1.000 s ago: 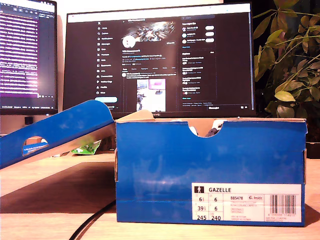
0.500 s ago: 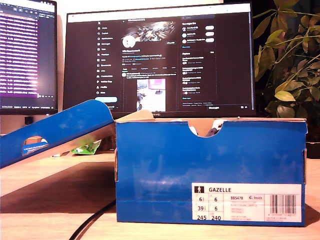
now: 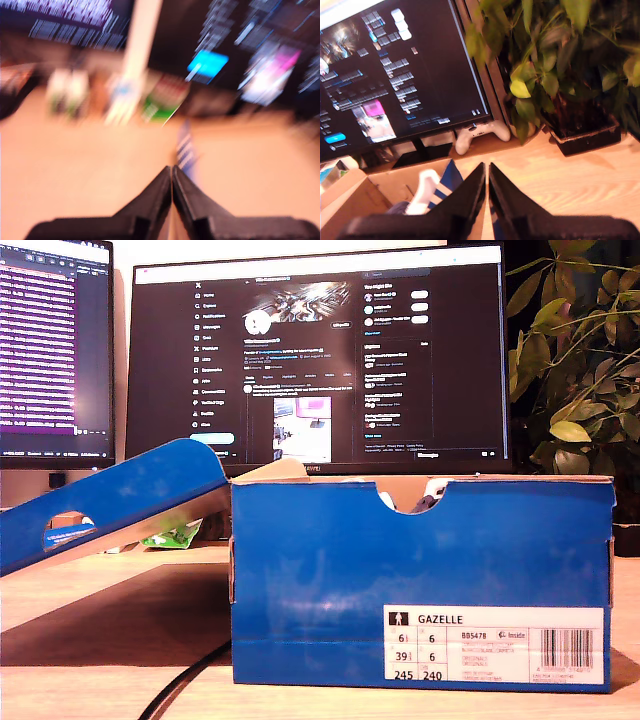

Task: Close the blue shoebox by pushing the lid with your left arm and holding the box in place with your right arm

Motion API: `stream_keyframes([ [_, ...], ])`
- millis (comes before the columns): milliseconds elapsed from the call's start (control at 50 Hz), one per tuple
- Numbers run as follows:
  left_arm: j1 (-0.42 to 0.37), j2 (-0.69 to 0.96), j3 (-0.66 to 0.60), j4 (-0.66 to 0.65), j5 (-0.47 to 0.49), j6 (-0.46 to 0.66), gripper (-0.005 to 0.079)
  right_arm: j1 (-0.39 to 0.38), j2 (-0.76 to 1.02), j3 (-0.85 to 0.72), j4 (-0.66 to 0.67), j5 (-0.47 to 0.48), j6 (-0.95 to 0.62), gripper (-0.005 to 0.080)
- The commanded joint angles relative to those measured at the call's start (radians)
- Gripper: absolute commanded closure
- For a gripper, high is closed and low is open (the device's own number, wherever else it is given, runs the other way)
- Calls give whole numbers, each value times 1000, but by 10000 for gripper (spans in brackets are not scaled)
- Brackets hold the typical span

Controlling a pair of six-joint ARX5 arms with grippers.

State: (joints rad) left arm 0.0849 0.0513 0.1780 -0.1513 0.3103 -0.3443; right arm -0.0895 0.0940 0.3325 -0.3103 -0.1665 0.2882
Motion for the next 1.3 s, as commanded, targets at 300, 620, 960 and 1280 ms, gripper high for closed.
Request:
stream_keyframes([
  [300, -2, 356, 29, 22, 74, -8, 761, 4, 313, 12, 24, -97, 0, 762],
  [620, 2, 724, 187, 26, 148, 40, 761, 4, 580, 12, 143, -222, -1, 762],
  [960, 48, 1115, 380, 17, 257, 134, 761, 7, 801, 74, 195, -319, -17, 762],
  [1280, 69, 1359, 443, 16, 356, 177, 761, 85, 963, 158, 203, -340, -35, 762],
])
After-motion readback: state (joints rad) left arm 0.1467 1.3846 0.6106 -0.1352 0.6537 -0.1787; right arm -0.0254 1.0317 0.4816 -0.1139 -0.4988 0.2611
